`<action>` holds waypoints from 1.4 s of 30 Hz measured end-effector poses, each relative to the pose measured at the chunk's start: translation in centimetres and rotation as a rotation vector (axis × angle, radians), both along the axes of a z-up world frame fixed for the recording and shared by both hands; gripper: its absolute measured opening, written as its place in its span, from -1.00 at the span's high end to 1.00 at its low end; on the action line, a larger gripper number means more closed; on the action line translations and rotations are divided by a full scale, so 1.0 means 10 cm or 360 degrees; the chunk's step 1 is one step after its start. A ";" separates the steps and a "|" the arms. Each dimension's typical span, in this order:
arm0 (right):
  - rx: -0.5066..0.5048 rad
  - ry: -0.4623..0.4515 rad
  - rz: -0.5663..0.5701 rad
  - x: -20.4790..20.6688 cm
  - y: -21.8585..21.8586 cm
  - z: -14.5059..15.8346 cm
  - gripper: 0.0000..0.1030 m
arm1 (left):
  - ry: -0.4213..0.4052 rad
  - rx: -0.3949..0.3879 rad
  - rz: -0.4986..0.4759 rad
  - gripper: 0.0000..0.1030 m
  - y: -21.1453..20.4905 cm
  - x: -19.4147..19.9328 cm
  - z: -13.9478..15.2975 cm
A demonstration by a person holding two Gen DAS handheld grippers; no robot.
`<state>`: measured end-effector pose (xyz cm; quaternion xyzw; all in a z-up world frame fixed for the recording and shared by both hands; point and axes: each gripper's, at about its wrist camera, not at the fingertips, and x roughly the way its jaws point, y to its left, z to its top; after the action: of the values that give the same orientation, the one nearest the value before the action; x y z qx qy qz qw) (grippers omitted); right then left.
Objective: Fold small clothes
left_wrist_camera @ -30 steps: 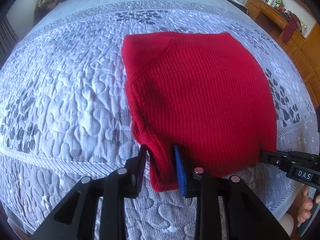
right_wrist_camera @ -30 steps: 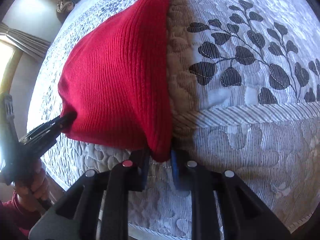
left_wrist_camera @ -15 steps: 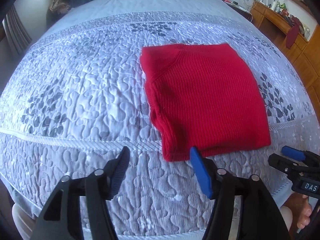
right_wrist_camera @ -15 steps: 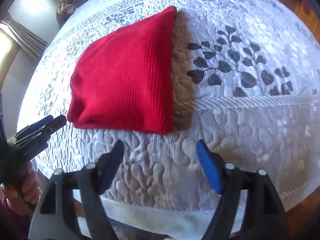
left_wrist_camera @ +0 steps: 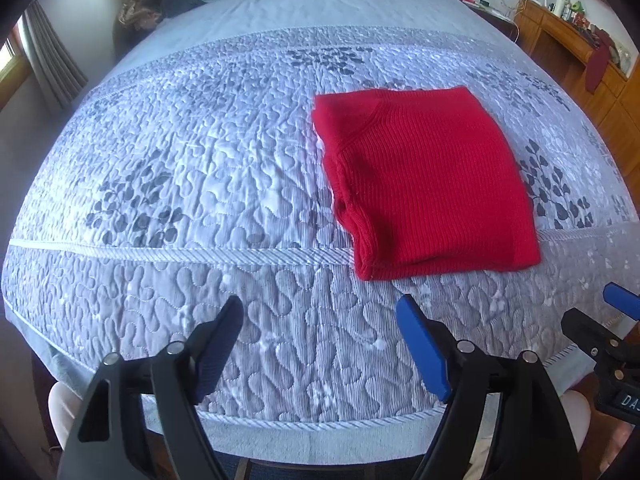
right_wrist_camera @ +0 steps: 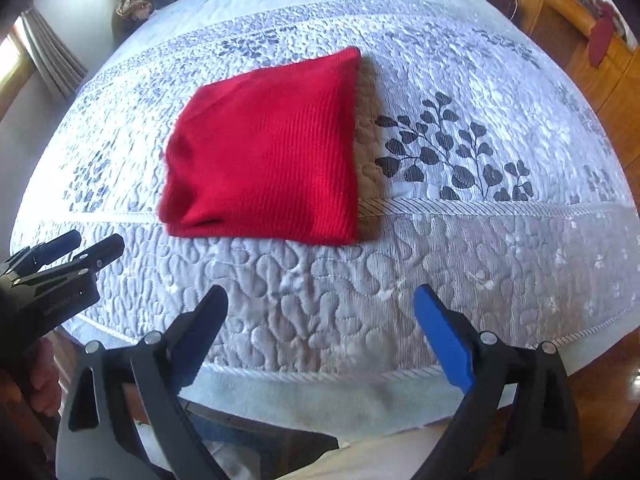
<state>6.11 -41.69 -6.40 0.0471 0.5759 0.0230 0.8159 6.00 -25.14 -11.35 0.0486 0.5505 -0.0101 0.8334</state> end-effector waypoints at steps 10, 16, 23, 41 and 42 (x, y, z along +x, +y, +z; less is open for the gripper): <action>0.0012 -0.0037 0.0002 -0.12 0.05 0.23 -0.82 | -0.0060 -0.0018 -0.0006 -0.57 0.01 -0.18 0.22; 0.0006 -0.0055 0.0010 -0.18 0.09 0.30 -0.83 | -0.0077 -0.0024 -0.0014 -0.57 -0.02 -0.26 0.29; 0.0004 -0.0077 0.0018 -0.21 0.12 0.37 -0.83 | -0.0092 -0.0035 -0.0015 -0.58 -0.03 -0.30 0.34; -0.0005 -0.0077 0.0023 -0.20 0.11 0.39 -0.83 | -0.0106 -0.0037 -0.0024 -0.58 -0.06 -0.31 0.37; -0.0004 -0.0075 0.0024 -0.20 0.10 0.38 -0.83 | -0.0104 -0.0037 -0.0024 -0.58 -0.06 -0.31 0.37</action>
<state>4.11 -40.71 -2.60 0.0413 0.5568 0.0295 0.8291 2.89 -25.75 -7.67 0.0435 0.5224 -0.0210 0.8513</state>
